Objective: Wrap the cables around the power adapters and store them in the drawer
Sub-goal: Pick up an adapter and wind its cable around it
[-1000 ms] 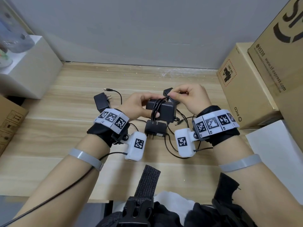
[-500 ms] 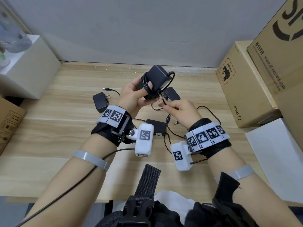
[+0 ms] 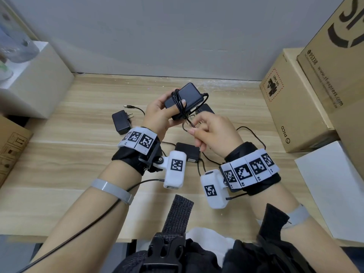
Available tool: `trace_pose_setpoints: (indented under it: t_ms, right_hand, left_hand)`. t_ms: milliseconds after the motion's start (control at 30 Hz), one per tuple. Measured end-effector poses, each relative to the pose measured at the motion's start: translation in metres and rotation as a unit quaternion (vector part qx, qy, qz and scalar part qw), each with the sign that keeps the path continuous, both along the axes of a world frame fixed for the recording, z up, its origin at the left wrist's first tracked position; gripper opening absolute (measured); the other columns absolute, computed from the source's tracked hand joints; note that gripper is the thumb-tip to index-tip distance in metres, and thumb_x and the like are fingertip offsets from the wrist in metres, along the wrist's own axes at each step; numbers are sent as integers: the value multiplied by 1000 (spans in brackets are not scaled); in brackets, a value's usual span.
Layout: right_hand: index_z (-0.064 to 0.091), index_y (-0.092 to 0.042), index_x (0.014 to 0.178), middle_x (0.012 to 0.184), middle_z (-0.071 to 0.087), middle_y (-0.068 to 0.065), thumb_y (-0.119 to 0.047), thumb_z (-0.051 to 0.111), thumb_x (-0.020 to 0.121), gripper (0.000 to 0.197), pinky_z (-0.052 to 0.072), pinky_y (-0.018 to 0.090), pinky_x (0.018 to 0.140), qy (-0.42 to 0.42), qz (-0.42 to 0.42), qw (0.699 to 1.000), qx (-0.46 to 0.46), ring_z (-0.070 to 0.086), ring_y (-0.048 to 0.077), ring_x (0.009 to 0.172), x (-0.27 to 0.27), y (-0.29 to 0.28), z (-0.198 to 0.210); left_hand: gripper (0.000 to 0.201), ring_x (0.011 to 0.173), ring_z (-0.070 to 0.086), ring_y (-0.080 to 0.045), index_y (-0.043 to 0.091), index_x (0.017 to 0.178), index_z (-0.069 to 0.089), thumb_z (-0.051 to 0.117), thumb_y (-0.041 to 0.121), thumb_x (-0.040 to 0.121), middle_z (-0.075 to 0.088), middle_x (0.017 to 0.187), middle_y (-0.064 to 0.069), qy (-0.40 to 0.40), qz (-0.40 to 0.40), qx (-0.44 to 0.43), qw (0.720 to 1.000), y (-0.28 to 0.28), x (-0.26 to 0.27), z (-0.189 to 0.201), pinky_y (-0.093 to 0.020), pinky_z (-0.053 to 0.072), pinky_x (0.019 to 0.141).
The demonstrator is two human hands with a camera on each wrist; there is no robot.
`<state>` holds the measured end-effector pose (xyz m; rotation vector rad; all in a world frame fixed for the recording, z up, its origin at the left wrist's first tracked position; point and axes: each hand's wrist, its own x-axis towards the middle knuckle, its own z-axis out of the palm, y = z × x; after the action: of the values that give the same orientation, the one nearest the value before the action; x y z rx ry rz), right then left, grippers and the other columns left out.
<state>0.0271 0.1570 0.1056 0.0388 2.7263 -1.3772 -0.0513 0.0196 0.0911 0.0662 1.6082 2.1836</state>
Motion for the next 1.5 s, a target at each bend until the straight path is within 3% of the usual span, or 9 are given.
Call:
trace_pose_setpoints:
  t_ms: [133,267,400,533,700,867,967,1100,1500]
  right_hand:
    - [50,-24,81,64,66,0,-11,56,89,17,44,21,52,-13,17,986,-166,60,16,53,1,-4,10]
    - [59,-20,83,84,72,-1,-20,43,95,20,42,19,54,-24,33,964,-263,64,12,60,0,-3,18]
    - [63,-17,89,94,74,3,-15,40,80,26,43,21,56,-36,30,951,-307,66,19,67,1,0,21]
    - [60,-11,97,105,68,15,9,47,87,27,43,11,53,-29,34,954,-296,66,6,60,2,-6,21]
    - [68,-22,86,79,69,3,-12,59,87,14,42,12,55,39,-12,968,-249,57,15,58,-1,-8,17]
    - [68,-23,78,85,62,7,-17,60,86,13,38,10,57,90,-59,968,-225,53,6,62,-5,-5,13]
    - [65,-20,87,68,62,6,-11,52,91,16,41,14,52,81,-79,961,-250,54,9,54,-6,-6,13]
    - [52,-12,108,50,55,2,-4,50,92,19,38,15,44,80,-109,950,-281,43,8,38,-10,-2,16]
    - [61,-26,74,47,53,-4,-17,56,89,19,34,12,43,24,-166,975,-149,44,1,34,-16,3,11]
  left_hand:
    - [28,84,65,-18,16,106,59,60,-2,84,62,101,-9,1,-4,7,1000,0,-1,1,-33,58,75]
    - [30,83,66,-17,15,107,58,60,-4,83,63,102,-10,-6,0,16,1000,0,1,1,-25,55,66]
    - [30,84,68,-16,14,107,59,59,-3,83,63,103,-11,-3,-3,18,1000,1,1,0,-26,56,67]
    - [29,92,65,-26,21,104,60,63,2,82,63,106,-14,-5,6,-11,1000,1,1,-1,-30,58,69]
    - [36,89,63,-20,14,114,58,62,-2,82,61,103,-10,13,4,-33,999,1,3,-2,-29,58,70]
    - [44,92,61,-21,14,124,53,60,-2,84,60,110,-7,15,-4,-38,999,3,7,0,-37,57,79]
    - [47,88,62,-19,23,126,52,58,-1,86,57,118,-5,14,-11,-35,999,5,10,1,-34,59,72]
    - [47,91,64,-19,30,126,51,58,3,88,56,120,-5,15,-28,-37,999,6,13,1,-42,57,81]
    - [64,90,61,-15,32,129,45,42,-15,86,58,110,0,26,-81,-60,995,7,15,1,-35,57,79]
